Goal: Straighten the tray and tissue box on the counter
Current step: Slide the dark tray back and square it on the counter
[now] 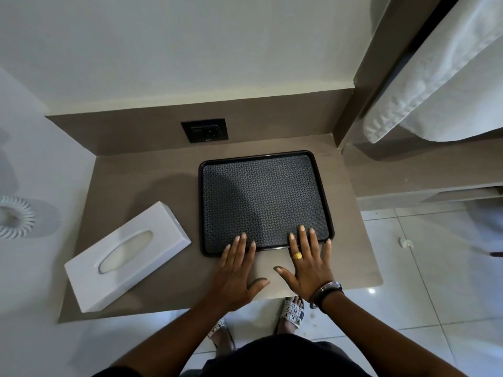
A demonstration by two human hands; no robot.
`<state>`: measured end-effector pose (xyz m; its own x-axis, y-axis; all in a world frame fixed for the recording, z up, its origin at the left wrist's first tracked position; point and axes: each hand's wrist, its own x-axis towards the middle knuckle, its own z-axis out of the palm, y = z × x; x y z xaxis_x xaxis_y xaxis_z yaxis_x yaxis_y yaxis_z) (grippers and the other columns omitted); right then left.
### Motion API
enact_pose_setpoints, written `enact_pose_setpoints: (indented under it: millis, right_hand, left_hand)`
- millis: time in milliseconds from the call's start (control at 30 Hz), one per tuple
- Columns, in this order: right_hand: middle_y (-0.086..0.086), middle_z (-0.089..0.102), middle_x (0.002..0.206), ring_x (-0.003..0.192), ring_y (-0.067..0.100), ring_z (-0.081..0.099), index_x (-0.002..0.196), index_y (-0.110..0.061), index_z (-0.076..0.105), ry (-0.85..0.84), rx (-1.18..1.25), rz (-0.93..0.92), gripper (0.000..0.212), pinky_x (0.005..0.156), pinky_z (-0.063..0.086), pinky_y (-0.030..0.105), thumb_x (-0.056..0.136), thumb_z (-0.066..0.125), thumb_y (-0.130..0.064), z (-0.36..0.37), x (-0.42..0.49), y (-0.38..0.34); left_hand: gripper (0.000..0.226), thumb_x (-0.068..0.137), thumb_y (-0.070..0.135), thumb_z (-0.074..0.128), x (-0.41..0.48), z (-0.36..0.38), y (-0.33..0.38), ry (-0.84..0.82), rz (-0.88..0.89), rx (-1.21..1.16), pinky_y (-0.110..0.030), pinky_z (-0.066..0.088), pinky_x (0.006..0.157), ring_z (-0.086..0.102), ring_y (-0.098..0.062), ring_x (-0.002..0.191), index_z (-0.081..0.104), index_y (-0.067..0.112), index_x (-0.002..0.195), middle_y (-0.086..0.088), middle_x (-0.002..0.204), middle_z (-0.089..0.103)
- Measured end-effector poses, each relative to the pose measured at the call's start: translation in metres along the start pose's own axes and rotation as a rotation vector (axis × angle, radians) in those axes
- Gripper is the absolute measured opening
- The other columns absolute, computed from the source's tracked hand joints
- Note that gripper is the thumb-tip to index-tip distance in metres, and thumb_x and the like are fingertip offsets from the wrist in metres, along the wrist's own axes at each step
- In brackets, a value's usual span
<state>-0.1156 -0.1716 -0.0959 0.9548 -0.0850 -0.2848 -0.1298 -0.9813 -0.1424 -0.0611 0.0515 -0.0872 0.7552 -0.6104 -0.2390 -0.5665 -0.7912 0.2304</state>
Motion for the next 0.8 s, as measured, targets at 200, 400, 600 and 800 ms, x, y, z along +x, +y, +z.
enact_pose_setpoints:
  millis: [200, 400, 600, 800]
  right_hand:
    - [0.015, 0.012, 0.163, 0.149, 0.038, 0.007, 0.154, -0.017, 0.021, 0.014, -0.014, -0.001, 0.091, 0.111, 0.011, 0.070, 0.087, 0.025, -0.078, -0.011, 0.031, -0.004]
    - [0.014, 0.012, 0.163, 0.149, 0.038, 0.008, 0.154, -0.019, 0.021, 0.008, -0.022, 0.004, 0.090, 0.112, 0.013, 0.071, 0.087, 0.027, -0.078, -0.021, 0.063, -0.007]
    - [0.014, 0.015, 0.163, 0.148, 0.039, 0.011, 0.154, -0.021, 0.022, 0.031, -0.032, -0.016, 0.087, 0.110, 0.012, 0.071, 0.087, 0.029, -0.076, -0.023, 0.070, -0.008]
    - [0.014, 0.011, 0.163, 0.149, 0.038, 0.010, 0.154, -0.021, 0.021, 0.049, -0.034, -0.019, 0.086, 0.112, 0.010, 0.070, 0.088, 0.025, -0.076, -0.024, 0.070, -0.008]
  left_hand:
    - [0.095, 0.087, 0.076, 0.025, 0.028, -0.016, -0.018, -0.026, -0.008, 0.014, -0.049, 0.017, 0.120, 0.023, -0.035, 0.150, 0.037, 0.007, 0.151, -0.022, 0.161, 0.024]
    - [0.095, 0.086, 0.076, 0.030, 0.052, -0.030, -0.037, -0.023, 0.002, 0.023, -0.047, 0.013, 0.120, 0.020, -0.035, 0.151, 0.033, 0.009, 0.153, -0.020, 0.162, 0.022]
    - [0.094, 0.088, 0.076, 0.028, 0.057, -0.030, -0.045, -0.061, 0.034, 0.033, -0.048, 0.012, 0.121, 0.018, -0.034, 0.152, 0.031, 0.010, 0.154, -0.019, 0.163, 0.019]
    - [0.092, 0.089, 0.075, 0.027, 0.055, -0.033, -0.045, -0.042, 0.040, 0.019, -0.046, 0.009, 0.122, 0.015, -0.033, 0.153, 0.029, 0.011, 0.155, -0.017, 0.164, 0.011]
